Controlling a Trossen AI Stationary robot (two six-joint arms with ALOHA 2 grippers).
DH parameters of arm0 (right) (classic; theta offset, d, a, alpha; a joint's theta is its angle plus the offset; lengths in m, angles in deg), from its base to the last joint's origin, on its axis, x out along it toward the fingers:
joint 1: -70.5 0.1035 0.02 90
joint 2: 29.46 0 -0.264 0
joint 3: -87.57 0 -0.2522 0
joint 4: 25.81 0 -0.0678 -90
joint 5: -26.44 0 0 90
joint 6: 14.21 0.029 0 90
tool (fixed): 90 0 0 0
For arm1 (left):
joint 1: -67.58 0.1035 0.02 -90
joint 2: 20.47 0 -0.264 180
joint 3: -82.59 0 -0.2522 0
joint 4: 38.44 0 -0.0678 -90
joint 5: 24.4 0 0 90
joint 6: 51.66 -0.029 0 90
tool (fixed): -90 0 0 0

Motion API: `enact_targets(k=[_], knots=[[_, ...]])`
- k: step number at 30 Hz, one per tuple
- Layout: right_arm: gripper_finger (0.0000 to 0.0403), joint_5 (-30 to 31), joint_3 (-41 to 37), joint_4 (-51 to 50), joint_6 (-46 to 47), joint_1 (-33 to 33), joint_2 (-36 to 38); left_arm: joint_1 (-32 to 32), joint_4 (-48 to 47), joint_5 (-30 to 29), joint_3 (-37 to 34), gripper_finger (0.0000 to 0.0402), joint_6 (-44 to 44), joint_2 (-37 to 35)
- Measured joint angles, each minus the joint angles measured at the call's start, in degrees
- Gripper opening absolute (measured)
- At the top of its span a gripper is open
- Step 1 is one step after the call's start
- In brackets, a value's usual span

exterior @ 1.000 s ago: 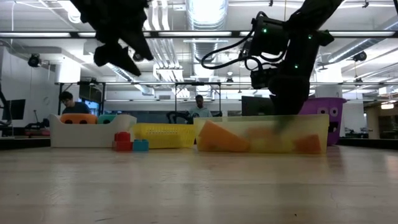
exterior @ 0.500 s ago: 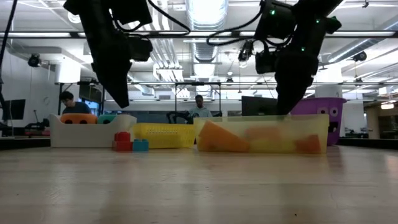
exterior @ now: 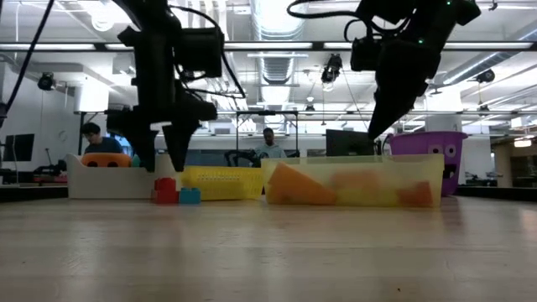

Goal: Pick & Place Toys
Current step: Put the red game piece into the yellow bin

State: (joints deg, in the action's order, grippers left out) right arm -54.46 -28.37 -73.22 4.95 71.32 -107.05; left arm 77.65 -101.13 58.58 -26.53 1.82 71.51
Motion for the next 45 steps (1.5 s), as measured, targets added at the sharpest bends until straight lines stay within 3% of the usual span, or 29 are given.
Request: enact_targets(k=[12,21,32,35,40,45], knots=[[0.0268,2.1,-0.5,0.1,-0.1,5.4,0.3,0.5,-0.6,0.0,0.3,0.0290,16.1,5.4],[0.0268,6.1,-0.8,0.1,0.2,9.6,0.3,0.4,-1.8,-0.9,0.2,0.0286,19.9,5.4],[0.0268,7.6,-0.9,0.5,4.9,10.6,0.3,0.2,-3.1,-0.7,0.2,0.0176,20.5,5.4],[0.0268,7.6,-0.9,2.0,5.3,10.7,0.3,0.1,-3.1,-1.2,0.2,0.0163,19.3,5.4],[0.0268,7.6,-0.9,3.2,5.0,11.0,0.3,0.2,-3.1,-1.3,0.2,0.0175,18.3,5.4],[0.0268,8.6,-1.0,3.2,4.9,11.0,0.3,0.2,-3.1,-1.1,0.2,0.0227,17.2,5.4]])
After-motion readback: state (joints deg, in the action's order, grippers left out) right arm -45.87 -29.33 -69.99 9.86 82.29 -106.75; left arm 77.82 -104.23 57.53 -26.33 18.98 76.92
